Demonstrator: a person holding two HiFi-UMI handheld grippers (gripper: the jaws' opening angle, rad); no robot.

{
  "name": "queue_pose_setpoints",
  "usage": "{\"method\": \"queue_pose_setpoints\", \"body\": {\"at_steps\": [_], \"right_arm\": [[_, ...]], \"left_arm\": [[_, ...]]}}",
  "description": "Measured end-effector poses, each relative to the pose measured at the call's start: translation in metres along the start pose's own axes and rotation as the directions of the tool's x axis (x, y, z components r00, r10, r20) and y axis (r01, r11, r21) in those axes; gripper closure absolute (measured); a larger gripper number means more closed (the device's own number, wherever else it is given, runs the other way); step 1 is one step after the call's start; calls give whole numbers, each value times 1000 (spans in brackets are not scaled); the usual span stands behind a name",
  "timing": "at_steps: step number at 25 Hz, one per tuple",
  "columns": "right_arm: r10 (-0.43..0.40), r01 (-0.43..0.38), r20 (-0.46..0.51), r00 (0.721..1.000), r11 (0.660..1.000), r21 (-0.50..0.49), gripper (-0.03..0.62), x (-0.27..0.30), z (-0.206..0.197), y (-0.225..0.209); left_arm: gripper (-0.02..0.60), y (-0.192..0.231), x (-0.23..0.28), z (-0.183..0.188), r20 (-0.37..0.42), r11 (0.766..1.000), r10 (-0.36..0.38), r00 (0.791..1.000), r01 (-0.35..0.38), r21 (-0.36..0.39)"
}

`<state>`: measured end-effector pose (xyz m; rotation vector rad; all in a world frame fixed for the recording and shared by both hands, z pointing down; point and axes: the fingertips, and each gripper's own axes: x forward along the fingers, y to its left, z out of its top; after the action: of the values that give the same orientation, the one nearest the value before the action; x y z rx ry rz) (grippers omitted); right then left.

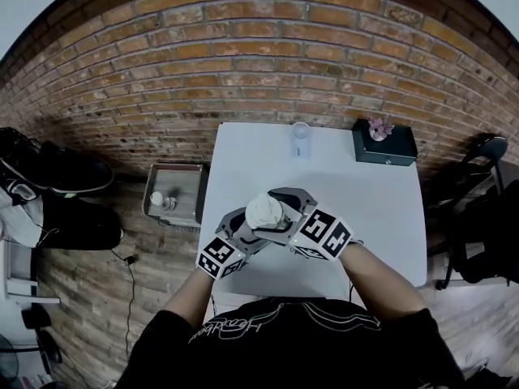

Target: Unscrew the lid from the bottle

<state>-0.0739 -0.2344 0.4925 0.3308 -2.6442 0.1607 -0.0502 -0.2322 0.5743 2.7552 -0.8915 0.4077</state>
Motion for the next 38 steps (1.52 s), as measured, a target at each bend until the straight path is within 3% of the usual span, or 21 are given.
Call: {"method": "queue_pose_setpoints", "body": {"at_steps": [6, 10, 14, 19, 23, 25, 27, 29, 35, 38], "right_arm": [[151, -158, -73, 986, 983, -93, 220, 0, -4, 4], [274, -296, -140, 952, 940, -172, 220, 0, -7, 8], [380, -429, -223, 898, 869, -247, 220, -2, -8, 13], [483, -584, -341, 806, 741, -331, 220, -4, -11, 18], [530, -662, -404, 746, 654, -366, 221, -7, -13, 20], [537, -679, -419, 732, 629, -379, 221, -8, -13, 21], [537, -670, -404, 740, 635, -384, 220, -8, -13, 21], [518, -635, -370, 771, 668, -388, 216, -6, -11, 21], [357, -433, -255, 899, 815, -385, 193, 6, -6, 18], [257, -289, -140, 956, 908, -303, 189, 0, 9, 16]], "left_arm": [[206, -1, 1, 0, -28, 1000, -7, 1000, 7, -2], [206, -2, 1, -1, -57, 1000, -8, 998, 8, -2], [205, -3, 0, -1, -65, 1000, -9, 998, 9, -3], [204, -3, -1, -1, -72, 1000, -14, 997, 14, -2], [204, -4, -1, 0, -75, 1000, -12, 997, 12, 1], [204, -4, -1, 0, -76, 1000, -12, 997, 12, 5], [204, -4, -1, 0, -76, 1000, -12, 997, 13, 6], [204, -3, -1, 0, -68, 1000, -12, 998, 13, 3], [204, -1, -2, -3, -34, 1000, -14, 999, 13, -17], [204, 0, -3, -2, -22, 1000, -10, 1000, 10, -17]]}}
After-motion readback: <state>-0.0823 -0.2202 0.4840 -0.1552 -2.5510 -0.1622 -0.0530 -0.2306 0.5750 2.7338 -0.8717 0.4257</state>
